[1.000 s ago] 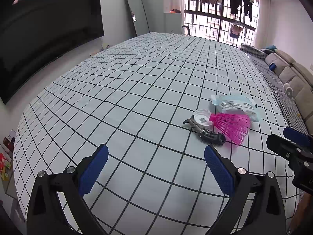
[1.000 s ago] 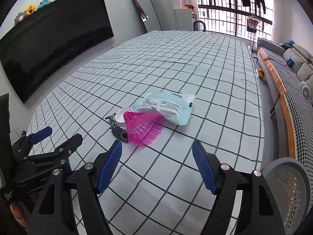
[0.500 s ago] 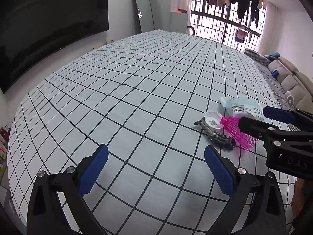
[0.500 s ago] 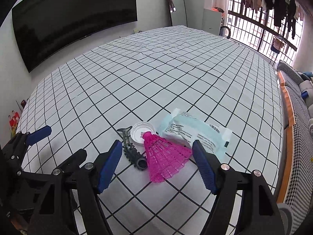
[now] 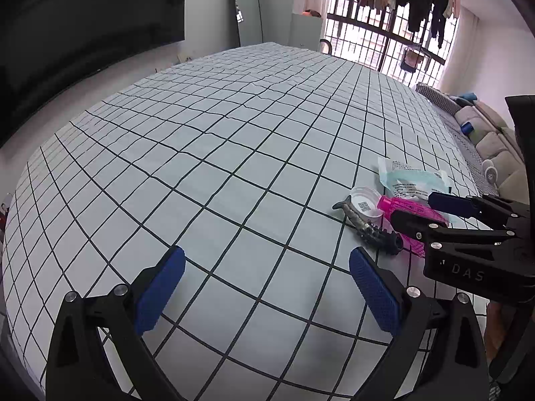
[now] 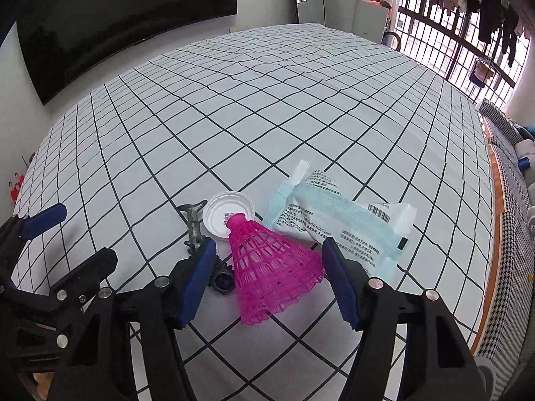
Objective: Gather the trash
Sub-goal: 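Close the right gripper on the pink shuttlecock, then lift the pink shuttlecock with the right gripper toward the basket, then grasp the grey toy fish piece with the left gripper while the right gripper holds the shuttlecock, then carry the shuttlecock and grey toy over the basket and open both grippers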
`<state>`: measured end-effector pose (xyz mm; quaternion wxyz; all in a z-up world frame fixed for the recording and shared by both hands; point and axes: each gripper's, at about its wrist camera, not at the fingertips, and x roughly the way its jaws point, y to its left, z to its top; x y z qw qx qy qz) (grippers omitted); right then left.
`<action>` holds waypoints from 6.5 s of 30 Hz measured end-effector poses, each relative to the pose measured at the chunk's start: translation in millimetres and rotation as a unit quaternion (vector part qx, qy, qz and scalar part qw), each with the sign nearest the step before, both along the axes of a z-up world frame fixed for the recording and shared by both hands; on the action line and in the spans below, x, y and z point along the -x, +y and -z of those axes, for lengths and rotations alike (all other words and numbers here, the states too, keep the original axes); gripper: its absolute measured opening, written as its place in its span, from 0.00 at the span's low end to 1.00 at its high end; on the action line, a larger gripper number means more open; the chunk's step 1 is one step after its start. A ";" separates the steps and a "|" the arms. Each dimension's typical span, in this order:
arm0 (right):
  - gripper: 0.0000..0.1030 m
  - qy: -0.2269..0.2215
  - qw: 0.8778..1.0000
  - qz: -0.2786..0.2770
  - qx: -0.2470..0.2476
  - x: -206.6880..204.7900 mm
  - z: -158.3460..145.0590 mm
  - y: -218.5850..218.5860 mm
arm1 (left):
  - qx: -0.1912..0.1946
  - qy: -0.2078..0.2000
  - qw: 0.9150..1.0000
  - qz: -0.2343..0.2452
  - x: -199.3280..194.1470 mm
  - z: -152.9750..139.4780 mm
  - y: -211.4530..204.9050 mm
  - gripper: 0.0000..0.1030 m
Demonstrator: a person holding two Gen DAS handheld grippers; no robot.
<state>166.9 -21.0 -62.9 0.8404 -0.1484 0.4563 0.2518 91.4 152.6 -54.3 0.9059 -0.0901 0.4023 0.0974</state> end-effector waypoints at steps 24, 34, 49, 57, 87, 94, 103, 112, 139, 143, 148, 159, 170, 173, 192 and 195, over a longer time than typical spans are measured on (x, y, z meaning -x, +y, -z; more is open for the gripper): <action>0.26 -0.007 0.992 0.085 -0.097 48.5 -37.5 -58.8 | -0.014 0.007 1.000 0.003 -1.2 3.1 -9.4 0.94; 0.26 -0.015 0.982 0.136 -0.129 84.3 -22.3 -104.5 | -0.021 -0.002 1.000 0.002 7.1 -11.5 -18.9 0.94; 0.56 -0.055 0.974 0.159 -0.151 127.3 -20.9 -132.6 | -0.031 -0.006 0.999 0.037 15.7 -21.9 -54.2 0.94; 0.56 -0.041 0.977 0.162 -0.134 122.8 -12.4 -126.9 | -0.034 -0.004 0.999 0.030 19.5 -23.2 -52.2 0.94; 0.33 -0.037 0.969 0.183 -0.164 125.4 -18.0 -156.0 | -0.037 0.043 0.998 0.039 -37.5 -7.7 -86.8 0.94; 0.33 -0.038 0.965 0.188 -0.179 131.9 -20.9 -170.9 | -0.046 0.077 0.996 0.015 -65.9 8.3 -86.1 0.94; 0.33 -0.040 0.961 0.193 -0.192 135.0 -26.6 -180.2 | -0.060 0.102 0.993 -0.018 -58.9 16.1 -65.6 0.94; 0.33 -0.039 0.964 0.184 -0.188 134.7 -27.7 -169.2 | -0.043 0.095 0.994 -0.035 -26.4 9.9 -31.3 0.94; 0.33 -0.035 0.968 0.181 -0.170 136.4 -26.3 -153.0 | -0.013 0.076 0.996 0.035 -46.6 12.8 -41.4 0.21; 0.33 -0.036 0.968 0.181 -0.167 136.9 -27.1 -152.1 | -0.019 0.068 0.997 0.035 -35.3 8.3 -38.8 0.21; 0.33 -0.039 0.969 0.180 -0.165 140.3 -28.9 -149.2 | -0.028 0.052 0.998 0.035 -17.8 -1.6 -37.7 0.21; 0.33 -0.050 0.969 0.187 -0.154 159.4 -35.7 -149.6 | -0.030 0.014 0.998 0.062 22.4 -25.2 -51.8 0.21; 0.33 -0.068 0.961 0.224 -0.148 186.6 -42.5 -178.4 | -0.033 -0.024 0.990 0.132 54.5 -50.7 -109.9 0.21; 0.33 -0.069 0.958 0.240 -0.139 192.7 -40.0 -191.7 | -0.031 -0.028 0.986 0.160 56.6 -51.8 -132.3 0.21; 0.33 -0.062 0.919 0.370 -0.122 215.5 -20.7 -329.8 | -0.028 0.010 0.943 0.332 46.2 -31.3 -298.4 0.21; 0.33 -0.053 0.915 0.381 -0.124 212.3 -11.7 -345.4 | -0.026 0.022 0.936 0.351 43.1 -24.7 -319.7 0.21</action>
